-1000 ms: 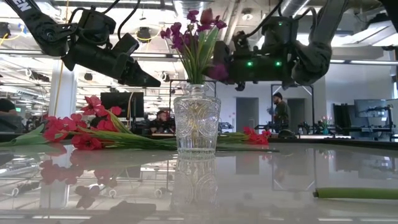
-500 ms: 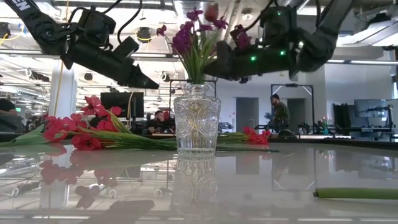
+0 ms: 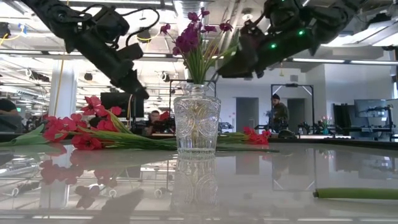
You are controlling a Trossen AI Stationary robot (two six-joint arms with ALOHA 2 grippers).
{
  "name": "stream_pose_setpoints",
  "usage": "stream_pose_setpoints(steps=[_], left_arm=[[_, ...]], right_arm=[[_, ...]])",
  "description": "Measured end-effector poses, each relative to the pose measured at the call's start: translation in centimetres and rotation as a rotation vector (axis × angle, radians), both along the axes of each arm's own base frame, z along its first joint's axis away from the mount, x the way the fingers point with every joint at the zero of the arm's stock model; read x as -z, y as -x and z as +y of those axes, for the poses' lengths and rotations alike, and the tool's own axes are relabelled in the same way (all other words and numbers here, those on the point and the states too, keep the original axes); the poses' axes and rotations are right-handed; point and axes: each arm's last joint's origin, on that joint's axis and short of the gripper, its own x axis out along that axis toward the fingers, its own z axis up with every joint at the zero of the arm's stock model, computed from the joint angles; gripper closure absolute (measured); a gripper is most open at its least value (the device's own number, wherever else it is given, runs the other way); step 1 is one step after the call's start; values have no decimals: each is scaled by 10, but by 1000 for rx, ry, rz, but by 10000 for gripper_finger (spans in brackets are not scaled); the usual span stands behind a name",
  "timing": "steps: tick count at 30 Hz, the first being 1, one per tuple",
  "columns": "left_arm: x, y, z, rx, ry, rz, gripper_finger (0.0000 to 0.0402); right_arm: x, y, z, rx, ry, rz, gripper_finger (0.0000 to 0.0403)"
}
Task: Sort flowers into vase by color
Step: Put the right dark red tulip into the yellow vase
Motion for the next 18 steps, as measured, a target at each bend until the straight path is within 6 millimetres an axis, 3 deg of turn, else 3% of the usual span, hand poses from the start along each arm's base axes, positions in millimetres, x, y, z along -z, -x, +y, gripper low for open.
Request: stream_pose_setpoints(steps=[6,12,18], left_arm=[[3,4,6,-56,83,56,243],[17,0,11,-69,129,105,239],[24,-12,19,-74,177,191,239]], right_arm=[[-13,13,4,-104,23,32,152],[-22,30,5,-149,6,207,148],[-41,47,1,-32,69,366,148]])
